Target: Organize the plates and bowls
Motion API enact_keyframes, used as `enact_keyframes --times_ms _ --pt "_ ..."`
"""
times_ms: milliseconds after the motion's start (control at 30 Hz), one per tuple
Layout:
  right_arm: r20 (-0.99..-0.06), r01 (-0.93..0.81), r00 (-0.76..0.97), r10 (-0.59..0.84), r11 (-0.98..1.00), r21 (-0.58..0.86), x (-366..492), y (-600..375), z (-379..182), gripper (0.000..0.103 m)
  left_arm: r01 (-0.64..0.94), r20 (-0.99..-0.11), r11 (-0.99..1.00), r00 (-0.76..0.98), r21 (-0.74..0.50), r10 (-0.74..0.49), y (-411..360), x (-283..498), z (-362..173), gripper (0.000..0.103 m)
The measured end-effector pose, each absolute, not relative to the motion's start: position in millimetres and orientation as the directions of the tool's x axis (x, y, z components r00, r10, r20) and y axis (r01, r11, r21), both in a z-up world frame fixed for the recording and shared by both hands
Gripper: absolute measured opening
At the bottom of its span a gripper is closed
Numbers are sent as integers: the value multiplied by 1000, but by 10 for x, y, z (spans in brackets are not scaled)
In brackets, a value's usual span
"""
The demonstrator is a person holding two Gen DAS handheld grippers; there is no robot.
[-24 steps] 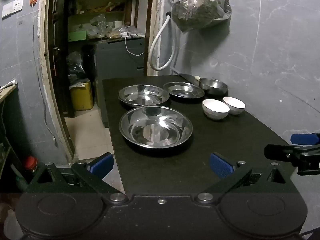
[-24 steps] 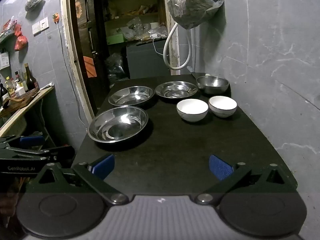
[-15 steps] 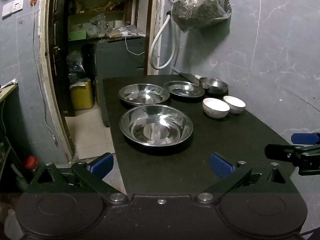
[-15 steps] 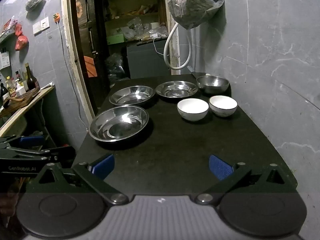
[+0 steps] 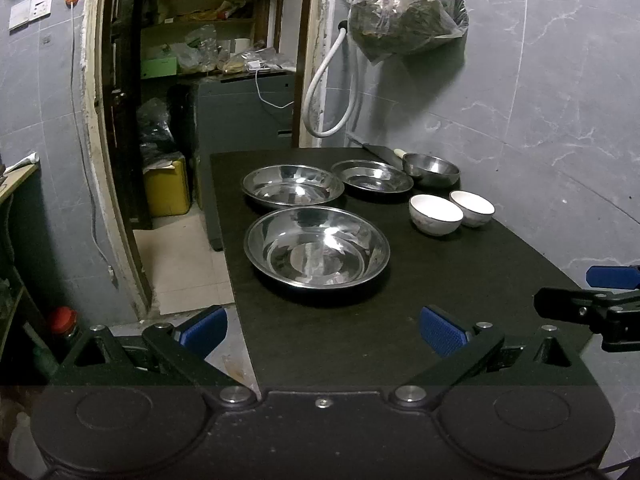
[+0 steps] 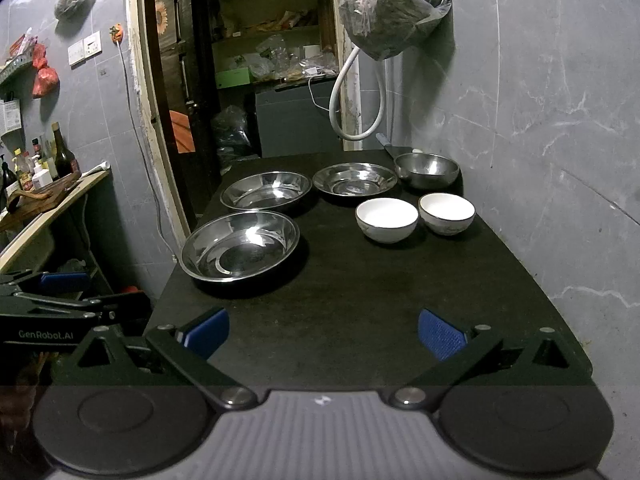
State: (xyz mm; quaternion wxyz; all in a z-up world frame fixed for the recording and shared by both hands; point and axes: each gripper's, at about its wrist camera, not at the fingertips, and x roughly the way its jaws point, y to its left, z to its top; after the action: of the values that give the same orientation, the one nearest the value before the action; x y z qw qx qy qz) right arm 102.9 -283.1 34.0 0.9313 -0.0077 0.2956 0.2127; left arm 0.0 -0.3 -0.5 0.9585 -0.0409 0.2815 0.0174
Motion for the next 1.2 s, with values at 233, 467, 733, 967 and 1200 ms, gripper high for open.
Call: enact_keyframes --times_ms 233,467,733,967,1200 --pt "-554 -400 736 390 910 110 1027 -2829 341 103 -55 -541 996 841 -69 9 1 -2 -9 102" --pt "-554 -401 735 390 910 108 1027 -2825 340 103 -56 -541 996 841 -69 9 0 -4 -12 102" --pt "-555 -401 735 389 910 108 1028 -2820 333 103 -56 -542 996 840 -69 10 2 1 -18 102" --pt "-554 -397 737 387 912 109 994 -2831 367 103 -57 -543 996 840 -69 11 -2 3 -21 102" --pt "-559 -393 735 384 913 111 1039 -2813 316 103 -50 -551 996 834 -69 3 8 33 -55 102"
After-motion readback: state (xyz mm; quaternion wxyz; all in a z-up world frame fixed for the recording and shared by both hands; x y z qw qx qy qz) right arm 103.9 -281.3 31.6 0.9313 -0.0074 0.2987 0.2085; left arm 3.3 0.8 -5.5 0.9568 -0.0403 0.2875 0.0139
